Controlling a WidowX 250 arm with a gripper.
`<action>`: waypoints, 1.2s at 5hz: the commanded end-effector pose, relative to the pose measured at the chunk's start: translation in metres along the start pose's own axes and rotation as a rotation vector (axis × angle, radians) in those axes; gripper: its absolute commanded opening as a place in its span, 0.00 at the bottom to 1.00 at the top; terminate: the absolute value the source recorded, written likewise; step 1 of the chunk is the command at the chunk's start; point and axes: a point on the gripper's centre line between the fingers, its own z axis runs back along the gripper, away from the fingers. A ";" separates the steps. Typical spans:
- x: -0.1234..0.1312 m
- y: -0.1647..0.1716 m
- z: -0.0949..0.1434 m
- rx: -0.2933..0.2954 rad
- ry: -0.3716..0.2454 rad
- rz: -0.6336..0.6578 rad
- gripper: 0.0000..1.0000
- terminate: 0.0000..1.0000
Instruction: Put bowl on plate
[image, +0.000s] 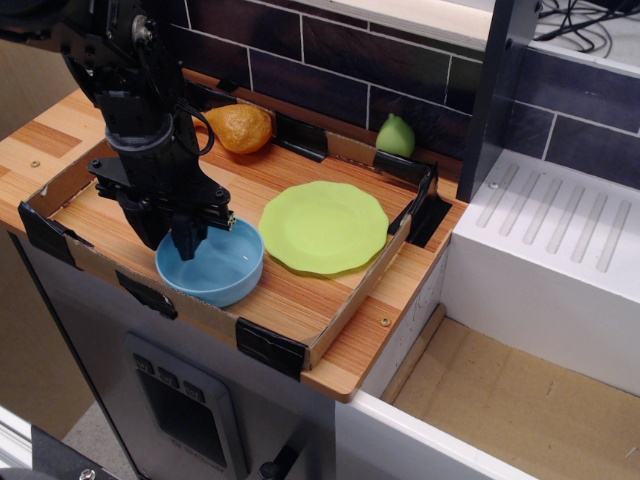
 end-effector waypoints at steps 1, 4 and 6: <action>0.009 0.004 0.016 0.008 -0.049 0.106 0.00 0.00; 0.048 -0.017 0.049 -0.014 -0.041 0.515 0.00 0.00; 0.060 -0.040 0.027 -0.022 -0.008 0.580 0.00 0.00</action>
